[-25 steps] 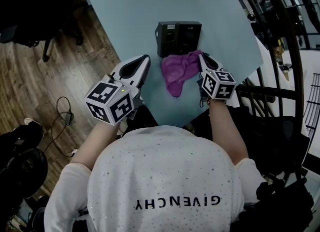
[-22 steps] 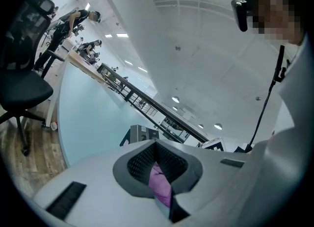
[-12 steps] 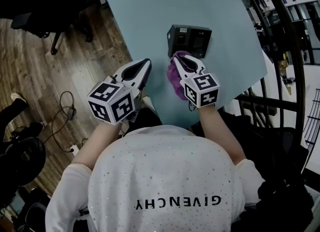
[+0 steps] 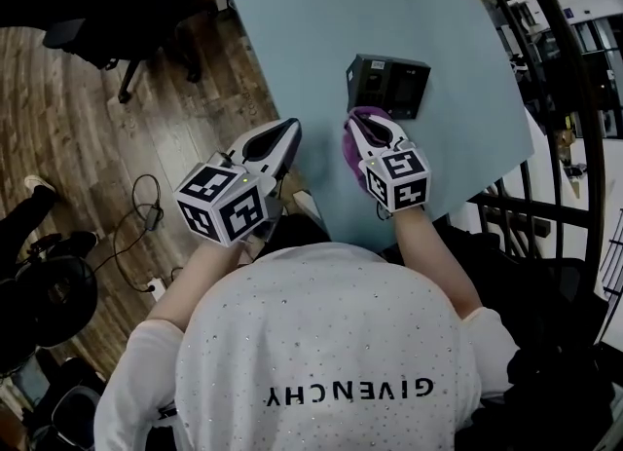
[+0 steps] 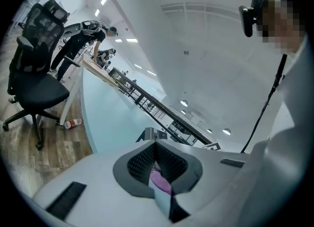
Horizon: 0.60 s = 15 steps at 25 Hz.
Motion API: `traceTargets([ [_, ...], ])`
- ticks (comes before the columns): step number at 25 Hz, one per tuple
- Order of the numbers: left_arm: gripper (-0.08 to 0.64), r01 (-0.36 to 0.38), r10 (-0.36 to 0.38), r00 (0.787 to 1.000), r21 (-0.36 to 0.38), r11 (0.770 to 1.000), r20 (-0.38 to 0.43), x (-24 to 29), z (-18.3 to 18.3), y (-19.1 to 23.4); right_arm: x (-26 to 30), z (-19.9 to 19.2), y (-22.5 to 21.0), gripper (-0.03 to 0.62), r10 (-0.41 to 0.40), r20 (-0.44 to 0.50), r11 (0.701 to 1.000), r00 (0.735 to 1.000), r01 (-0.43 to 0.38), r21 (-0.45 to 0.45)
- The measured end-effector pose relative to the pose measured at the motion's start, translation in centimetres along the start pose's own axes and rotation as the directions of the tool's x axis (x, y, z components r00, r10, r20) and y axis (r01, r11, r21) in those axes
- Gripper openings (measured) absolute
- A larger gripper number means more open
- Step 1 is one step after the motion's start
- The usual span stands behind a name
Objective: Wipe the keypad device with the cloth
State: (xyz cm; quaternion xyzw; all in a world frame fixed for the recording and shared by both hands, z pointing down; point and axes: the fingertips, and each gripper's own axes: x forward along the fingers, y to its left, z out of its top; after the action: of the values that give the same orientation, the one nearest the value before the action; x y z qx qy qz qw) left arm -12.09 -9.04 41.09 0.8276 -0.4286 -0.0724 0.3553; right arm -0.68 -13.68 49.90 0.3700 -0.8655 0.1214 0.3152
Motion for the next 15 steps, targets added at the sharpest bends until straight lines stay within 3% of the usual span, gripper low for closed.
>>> traceTargets([
  [5,0.0,0.002,-0.001,1.0,0.026,1.0,-0.022,0.1,0.4,0.0,-0.4,-0.7,-0.6,0.032,-0.034,-0.004,0.999,0.999,0.034,-0.014],
  [15,0.0,0.034,-0.034,0.999,0.037,0.999,-0.026,0.3,0.7,-1.1,-1.9,-2.0,-3.5,0.032,-0.128,-0.032,0.99,0.991,0.13,0.049],
])
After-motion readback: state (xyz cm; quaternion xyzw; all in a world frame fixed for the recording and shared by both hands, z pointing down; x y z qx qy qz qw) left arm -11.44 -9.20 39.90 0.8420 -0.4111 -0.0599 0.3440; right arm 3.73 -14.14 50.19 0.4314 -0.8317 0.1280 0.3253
